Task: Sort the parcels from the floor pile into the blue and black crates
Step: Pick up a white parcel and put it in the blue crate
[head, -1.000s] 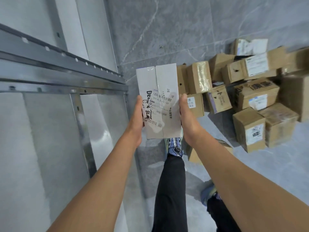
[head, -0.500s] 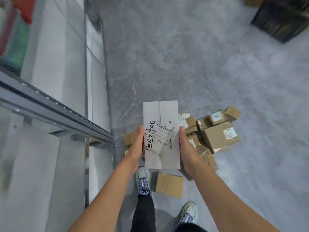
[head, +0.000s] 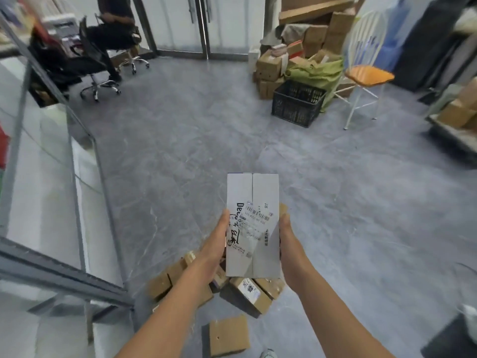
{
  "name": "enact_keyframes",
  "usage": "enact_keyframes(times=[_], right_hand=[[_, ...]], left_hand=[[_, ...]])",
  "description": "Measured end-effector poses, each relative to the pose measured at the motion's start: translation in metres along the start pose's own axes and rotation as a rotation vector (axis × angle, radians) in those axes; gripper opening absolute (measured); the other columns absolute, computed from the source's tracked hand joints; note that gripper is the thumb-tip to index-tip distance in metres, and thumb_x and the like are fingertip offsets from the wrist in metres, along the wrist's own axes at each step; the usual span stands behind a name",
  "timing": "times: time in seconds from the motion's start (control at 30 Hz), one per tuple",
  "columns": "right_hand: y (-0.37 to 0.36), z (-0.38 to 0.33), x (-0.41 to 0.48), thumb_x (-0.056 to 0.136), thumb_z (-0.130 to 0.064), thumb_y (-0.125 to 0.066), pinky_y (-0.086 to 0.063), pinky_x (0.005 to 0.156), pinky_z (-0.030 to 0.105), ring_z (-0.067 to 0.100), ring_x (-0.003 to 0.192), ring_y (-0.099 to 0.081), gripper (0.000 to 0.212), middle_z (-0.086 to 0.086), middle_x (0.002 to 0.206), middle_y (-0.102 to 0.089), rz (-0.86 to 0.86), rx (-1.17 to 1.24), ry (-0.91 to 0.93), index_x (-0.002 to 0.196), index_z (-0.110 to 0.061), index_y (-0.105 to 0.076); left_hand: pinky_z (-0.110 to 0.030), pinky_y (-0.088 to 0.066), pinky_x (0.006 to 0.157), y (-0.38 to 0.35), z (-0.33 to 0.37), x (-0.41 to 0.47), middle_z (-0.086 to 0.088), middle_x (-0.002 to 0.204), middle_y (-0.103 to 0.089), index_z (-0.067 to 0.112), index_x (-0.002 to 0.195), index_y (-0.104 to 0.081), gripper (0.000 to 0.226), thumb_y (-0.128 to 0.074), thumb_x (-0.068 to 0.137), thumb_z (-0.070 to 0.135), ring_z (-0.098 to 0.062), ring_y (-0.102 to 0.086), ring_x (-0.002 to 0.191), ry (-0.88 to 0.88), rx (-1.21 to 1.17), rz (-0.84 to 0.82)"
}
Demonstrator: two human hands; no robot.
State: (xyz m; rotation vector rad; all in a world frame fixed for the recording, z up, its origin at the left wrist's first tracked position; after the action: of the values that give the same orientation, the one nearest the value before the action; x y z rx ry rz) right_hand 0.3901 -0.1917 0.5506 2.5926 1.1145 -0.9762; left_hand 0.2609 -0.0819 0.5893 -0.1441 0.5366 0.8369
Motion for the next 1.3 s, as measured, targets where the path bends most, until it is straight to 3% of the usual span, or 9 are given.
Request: enact_keyframes(times=[0.13,0.23,0.4,0.5,0.63,0.8,0.93,1.13,1.3], right_hand=[[0.029,-0.012,-0.033,0.092,-0.085,-0.023,-0.053,0.088,0.034,0.018,0.118,-0.067,0.072,-0.006,0.129,-0.072,0.034,0.03,0.034,0.132,-0.043,-0.064],[0.047,-0.016,-0.055,0.081,-0.095,-0.026,-0.04,0.117,0.052,0.022,0.133,-0.057,0.082,-0.005,0.142,-0.065,0.094,0.073,0.076,0.137,-0.045,-0.061],[0.084,-0.014,-0.088,0.055,-0.11,-0.035,-0.029,0.125,0.055,0.022,0.145,-0.047,0.111,-0.007,0.15,-0.059,0.201,0.176,0.125,0.143,-0.046,-0.058],[0.111,-0.01,-0.114,0.059,-0.108,-0.034,-0.036,0.12,0.05,0.018,0.138,-0.053,0.108,-0.009,0.145,-0.063,0.297,0.236,0.108,0.142,-0.044,-0.06],[0.155,0.004,-0.142,0.097,-0.079,-0.02,-0.049,0.077,0.023,0.003,0.106,-0.065,0.073,-0.009,0.13,-0.07,0.413,0.294,0.137,0.137,-0.037,-0.063],[0.209,0.025,-0.183,0.093,-0.083,-0.023,-0.046,0.104,0.034,0.009,0.12,-0.063,0.079,-0.008,0.139,-0.067,0.538,0.406,0.186,0.144,-0.035,-0.06],[0.256,0.045,-0.221,0.089,-0.09,-0.026,-0.038,0.119,0.041,0.013,0.134,-0.056,0.083,-0.011,0.145,-0.062,0.585,0.482,0.204,0.148,-0.039,-0.055],[0.342,0.096,-0.283,0.074,-0.102,-0.036,-0.031,0.124,0.049,0.015,0.146,-0.044,0.095,-0.013,0.157,-0.049,0.717,0.583,0.224,0.152,-0.048,-0.047],[0.42,0.147,-0.351,0.099,-0.077,-0.031,-0.053,0.098,0.036,0.012,0.121,-0.066,0.06,-0.01,0.133,-0.07,0.814,0.725,0.285,0.133,-0.041,-0.065]], left_hand=[[-0.019,-0.039,0.072,-0.032,0.027,-0.015,0.042,0.077,-0.066,0.051,0.108,-0.058,0.044,-0.016,0.106,0.061,0.023,-0.059,0.073,-0.036,0.082,-0.107],[-0.017,-0.041,0.069,-0.054,0.043,-0.021,0.036,0.079,-0.068,0.047,0.104,-0.06,0.045,-0.017,0.107,0.059,0.023,-0.061,0.069,-0.071,0.126,-0.184],[-0.03,-0.044,0.08,-0.098,0.046,-0.021,0.033,0.093,-0.07,0.049,0.109,-0.064,0.047,-0.023,0.101,0.07,0.007,-0.064,0.092,-0.11,0.207,-0.327],[-0.029,-0.044,0.083,-0.132,0.049,-0.029,0.028,0.106,-0.067,0.046,0.117,-0.064,0.049,-0.023,0.102,0.068,0.007,-0.058,0.103,-0.13,0.242,-0.439],[-0.028,-0.045,0.082,-0.178,0.052,-0.043,0.017,0.123,-0.068,0.039,0.135,-0.06,0.061,-0.026,0.098,0.074,-0.001,-0.061,0.112,-0.142,0.312,-0.57],[-0.039,-0.043,0.101,-0.246,0.054,-0.079,0.013,0.128,-0.066,0.039,0.139,-0.058,0.064,-0.026,0.096,0.076,-0.008,-0.058,0.122,-0.172,0.404,-0.716],[-0.033,-0.045,0.09,-0.308,0.048,-0.117,0.026,0.114,-0.068,0.046,0.124,-0.061,0.05,-0.025,0.099,0.071,0.005,-0.06,0.11,-0.203,0.457,-0.815],[-0.04,-0.046,0.099,-0.41,0.02,-0.178,0.02,0.12,-0.071,0.045,0.125,-0.065,0.056,-0.026,0.098,0.074,-0.003,-0.061,0.117,-0.22,0.563,-0.944],[-0.043,-0.045,0.104,-0.503,-0.011,-0.254,0.019,0.127,-0.068,0.044,0.132,-0.063,0.058,-0.026,0.098,0.074,-0.003,-0.06,0.121,-0.244,0.645,-1.078]])
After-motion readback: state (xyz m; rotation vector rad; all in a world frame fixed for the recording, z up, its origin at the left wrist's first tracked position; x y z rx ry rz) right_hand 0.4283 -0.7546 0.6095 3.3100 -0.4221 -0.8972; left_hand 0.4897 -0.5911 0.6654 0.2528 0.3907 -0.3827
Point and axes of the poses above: each hand's wrist, its own x-axis towards the middle knuckle, its own y-axis out of the back of the hand, z = x × y, the point moved 6 cm from there along x, towards the middle knuckle
